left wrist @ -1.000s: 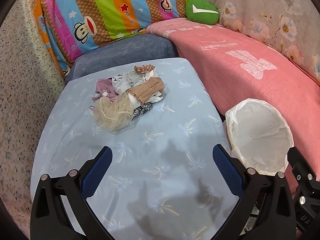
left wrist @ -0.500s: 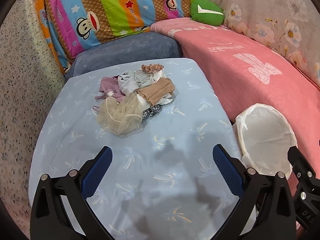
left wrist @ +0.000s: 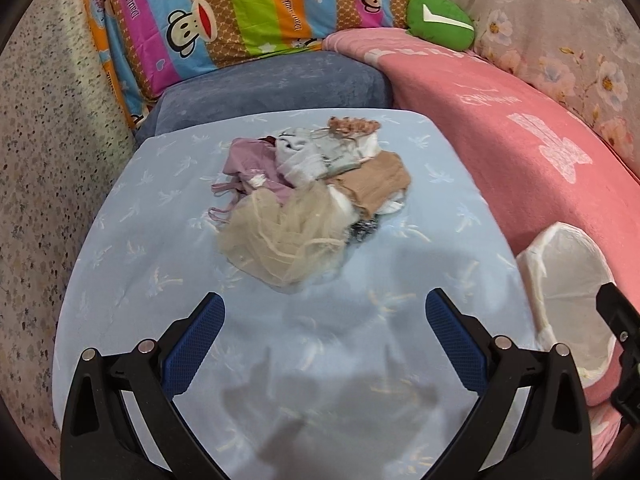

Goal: Collect trash
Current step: 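Move the right tool to the tan stocking and beige tulle and close on them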

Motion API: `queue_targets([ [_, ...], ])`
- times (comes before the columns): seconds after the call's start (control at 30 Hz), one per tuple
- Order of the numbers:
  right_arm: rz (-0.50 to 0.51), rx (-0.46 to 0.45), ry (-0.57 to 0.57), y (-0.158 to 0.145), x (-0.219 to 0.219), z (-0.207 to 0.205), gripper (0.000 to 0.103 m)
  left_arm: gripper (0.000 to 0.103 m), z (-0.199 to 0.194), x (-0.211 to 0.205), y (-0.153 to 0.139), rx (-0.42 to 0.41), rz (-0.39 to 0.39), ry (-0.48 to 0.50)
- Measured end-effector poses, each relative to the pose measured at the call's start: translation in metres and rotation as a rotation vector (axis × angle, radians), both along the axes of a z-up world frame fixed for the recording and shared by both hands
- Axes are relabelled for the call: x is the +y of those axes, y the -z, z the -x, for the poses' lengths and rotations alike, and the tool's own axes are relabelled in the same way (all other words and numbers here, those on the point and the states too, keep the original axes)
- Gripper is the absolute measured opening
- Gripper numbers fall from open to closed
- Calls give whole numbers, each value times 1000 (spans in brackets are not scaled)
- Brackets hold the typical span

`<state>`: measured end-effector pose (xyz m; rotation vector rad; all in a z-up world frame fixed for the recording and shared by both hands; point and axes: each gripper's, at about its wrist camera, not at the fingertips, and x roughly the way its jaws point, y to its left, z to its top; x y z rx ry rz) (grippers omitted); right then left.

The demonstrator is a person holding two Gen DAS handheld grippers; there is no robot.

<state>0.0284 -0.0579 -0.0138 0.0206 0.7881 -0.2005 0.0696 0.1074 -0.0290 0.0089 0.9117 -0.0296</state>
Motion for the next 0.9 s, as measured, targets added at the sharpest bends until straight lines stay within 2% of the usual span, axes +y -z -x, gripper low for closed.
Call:
queue_targets([
  [0.17, -20, 4, -24, 11, 19, -25, 97, 96, -25, 33, 19, 40, 42, -24],
  [0.33, -60, 4, -59, 21, 38, -56, 97, 96, -49, 65, 37, 84, 145, -67],
  [0.6, -109, -16, -102, 23, 68, -111, 97, 95, -79, 83, 53, 118, 288, -45],
  [0.67, -123, -10, -108, 26, 74, -125, 97, 88, -84, 86, 56, 127, 321, -34],
  [0.77, -153, 5, -115, 34, 81, -147, 97, 70, -92, 90, 62, 163, 383, -6],
  [0.83, -168, 17, -115, 40, 85, -159, 94, 49, -94, 89, 66, 193, 414, 15],
  [0.87, -175, 26, -114, 44, 86, -163, 92, 43, -94, 89, 67, 200, 422, 24],
  [0.9, -184, 37, -114, 48, 88, -169, 89, 32, -93, 89, 69, 205, 426, 34],
])
